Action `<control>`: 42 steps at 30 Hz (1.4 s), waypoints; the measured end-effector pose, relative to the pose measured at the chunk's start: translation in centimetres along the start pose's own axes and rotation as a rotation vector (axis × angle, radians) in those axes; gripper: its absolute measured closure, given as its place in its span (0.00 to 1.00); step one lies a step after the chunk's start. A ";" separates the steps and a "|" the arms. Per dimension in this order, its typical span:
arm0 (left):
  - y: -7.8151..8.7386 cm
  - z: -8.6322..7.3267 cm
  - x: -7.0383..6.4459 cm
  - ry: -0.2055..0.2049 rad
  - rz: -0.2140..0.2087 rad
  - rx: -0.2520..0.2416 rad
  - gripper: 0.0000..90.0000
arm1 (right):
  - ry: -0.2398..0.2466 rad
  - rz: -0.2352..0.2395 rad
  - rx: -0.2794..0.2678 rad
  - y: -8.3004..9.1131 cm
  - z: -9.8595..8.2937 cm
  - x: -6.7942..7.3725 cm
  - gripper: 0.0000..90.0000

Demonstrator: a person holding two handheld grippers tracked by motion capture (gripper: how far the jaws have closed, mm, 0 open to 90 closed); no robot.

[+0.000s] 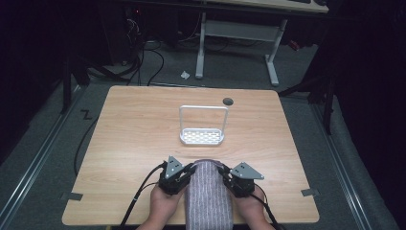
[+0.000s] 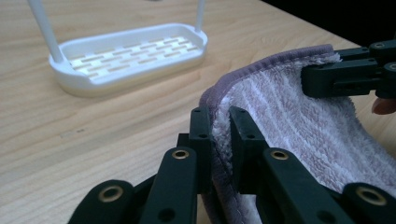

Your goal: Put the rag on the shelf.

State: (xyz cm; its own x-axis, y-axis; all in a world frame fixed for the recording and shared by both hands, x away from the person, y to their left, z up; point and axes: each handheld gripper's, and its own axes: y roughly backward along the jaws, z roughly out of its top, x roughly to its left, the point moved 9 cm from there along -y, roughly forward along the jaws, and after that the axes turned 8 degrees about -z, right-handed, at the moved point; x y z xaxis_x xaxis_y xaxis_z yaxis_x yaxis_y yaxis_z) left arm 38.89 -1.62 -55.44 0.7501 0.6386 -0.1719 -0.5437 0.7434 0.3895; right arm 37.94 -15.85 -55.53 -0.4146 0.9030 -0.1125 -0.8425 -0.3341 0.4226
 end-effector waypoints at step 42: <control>6.2 13.6 -1.6 -0.102 0.087 -0.372 0.91 | 0.007 -0.091 -0.403 5.3 14.5 -1.0 0.92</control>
State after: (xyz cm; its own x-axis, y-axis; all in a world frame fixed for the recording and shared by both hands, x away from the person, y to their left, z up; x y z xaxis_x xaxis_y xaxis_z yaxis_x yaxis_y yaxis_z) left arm 39.42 -0.68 -40.47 0.7187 0.6932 -0.0545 -0.6920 0.7207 0.0413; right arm 38.93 -14.64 -40.14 -0.3331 0.9325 -0.1395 -0.9426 -0.3331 0.0245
